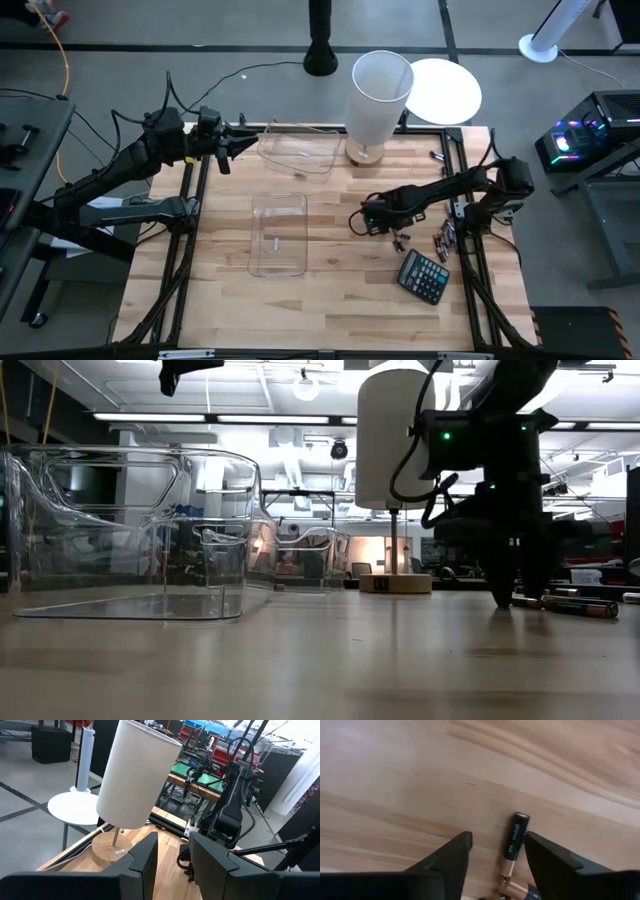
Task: Sort batteries
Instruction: Put the black battery into the top transparent bin
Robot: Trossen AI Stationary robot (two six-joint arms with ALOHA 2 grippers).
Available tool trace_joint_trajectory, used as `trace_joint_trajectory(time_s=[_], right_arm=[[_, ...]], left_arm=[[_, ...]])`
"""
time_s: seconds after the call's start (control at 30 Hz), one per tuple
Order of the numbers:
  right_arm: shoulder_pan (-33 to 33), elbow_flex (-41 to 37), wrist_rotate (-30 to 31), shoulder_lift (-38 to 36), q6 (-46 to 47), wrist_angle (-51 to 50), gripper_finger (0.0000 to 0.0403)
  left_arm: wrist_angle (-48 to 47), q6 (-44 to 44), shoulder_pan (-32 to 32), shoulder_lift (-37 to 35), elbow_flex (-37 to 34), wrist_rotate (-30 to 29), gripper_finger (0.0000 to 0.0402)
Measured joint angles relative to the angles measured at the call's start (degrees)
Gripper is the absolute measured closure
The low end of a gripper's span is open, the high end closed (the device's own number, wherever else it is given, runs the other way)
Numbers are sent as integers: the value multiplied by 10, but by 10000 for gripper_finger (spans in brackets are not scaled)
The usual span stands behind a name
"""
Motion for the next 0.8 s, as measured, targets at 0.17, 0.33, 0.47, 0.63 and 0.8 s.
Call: trace_joint_trajectory(time_s=[0.17,0.33,0.47,0.63,0.8], right_arm=[[-1,26,24,-6,-42,1,367],[-41,113,103,-19,-134,36,376],[-74,206,131,-13,-273,147,395],[-134,305,154,10,-390,273,377],[-182,380,94,55,-434,269,344]], left_arm=[[0,-4,0,0,0,0,296],[0,-4,0,0,0,0,296],[3,-5,2,0,0,-1,296],[5,-5,2,0,0,-2,296],[5,-11,2,0,0,-1,296]])
